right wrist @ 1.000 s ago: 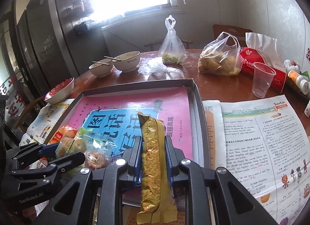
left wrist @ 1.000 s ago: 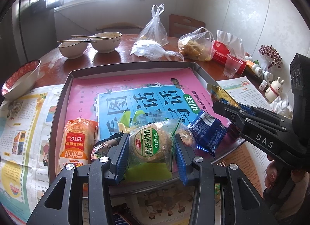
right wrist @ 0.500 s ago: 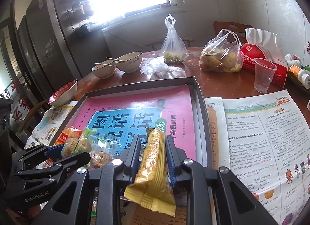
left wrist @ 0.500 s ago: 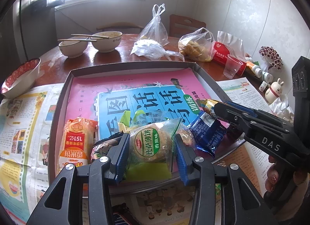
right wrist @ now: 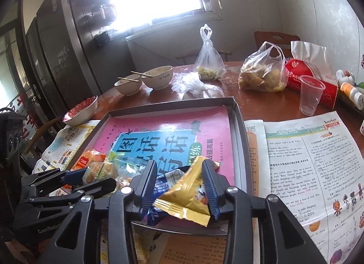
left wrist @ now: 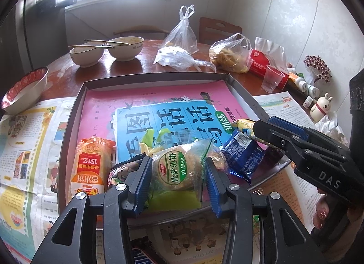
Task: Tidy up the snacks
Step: 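Open the right tool to drop the yellow packet while the left tool releases the round bag, then withdraw both open tools toward the Snickers bar and clear green-label bag, then grasp the Snickers bar with the left tool while the right tool grasps the clear green-label bag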
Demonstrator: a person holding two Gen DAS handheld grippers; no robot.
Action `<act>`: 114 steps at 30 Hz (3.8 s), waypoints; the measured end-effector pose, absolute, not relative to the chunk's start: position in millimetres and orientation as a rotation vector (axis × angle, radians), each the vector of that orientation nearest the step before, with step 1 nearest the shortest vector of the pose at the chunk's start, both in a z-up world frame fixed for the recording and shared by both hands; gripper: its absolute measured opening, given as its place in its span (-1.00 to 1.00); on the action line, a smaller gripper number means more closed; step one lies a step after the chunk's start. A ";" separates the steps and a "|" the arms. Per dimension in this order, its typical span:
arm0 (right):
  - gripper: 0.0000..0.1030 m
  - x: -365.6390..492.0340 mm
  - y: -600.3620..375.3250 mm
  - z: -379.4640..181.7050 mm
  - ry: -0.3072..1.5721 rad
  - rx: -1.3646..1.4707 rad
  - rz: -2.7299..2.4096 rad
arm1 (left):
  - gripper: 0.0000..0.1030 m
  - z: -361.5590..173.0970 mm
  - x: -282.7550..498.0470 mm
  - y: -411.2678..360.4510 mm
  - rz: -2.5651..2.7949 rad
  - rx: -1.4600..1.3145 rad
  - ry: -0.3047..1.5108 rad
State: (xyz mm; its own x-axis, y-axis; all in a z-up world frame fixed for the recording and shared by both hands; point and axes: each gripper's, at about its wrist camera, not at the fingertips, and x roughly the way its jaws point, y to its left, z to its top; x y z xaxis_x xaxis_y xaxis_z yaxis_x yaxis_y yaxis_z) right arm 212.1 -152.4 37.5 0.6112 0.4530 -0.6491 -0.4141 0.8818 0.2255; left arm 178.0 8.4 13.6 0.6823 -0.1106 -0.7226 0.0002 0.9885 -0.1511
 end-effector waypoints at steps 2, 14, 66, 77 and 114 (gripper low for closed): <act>-0.10 209.6 -150.1 39.0 0.759 0.049 0.509 | -0.08 14.6 177.1 9.1 -0.059 -0.143 0.814; 0.03 199.5 -145.0 46.0 0.723 0.003 0.491 | 0.08 24.1 168.1 13.3 -0.037 -0.150 0.795; 0.47 136.8 -133.1 77.3 0.666 -0.019 0.591 | 0.42 51.2 90.7 44.4 0.056 -0.136 0.745; 0.51 125.0 -138.1 76.0 0.683 -0.022 0.597 | 0.42 44.5 78.6 50.4 0.046 -0.156 0.783; 0.53 119.4 -125.5 12.5 0.806 -0.154 0.589 | 0.42 -8.6 93.9 32.6 0.046 -0.171 0.938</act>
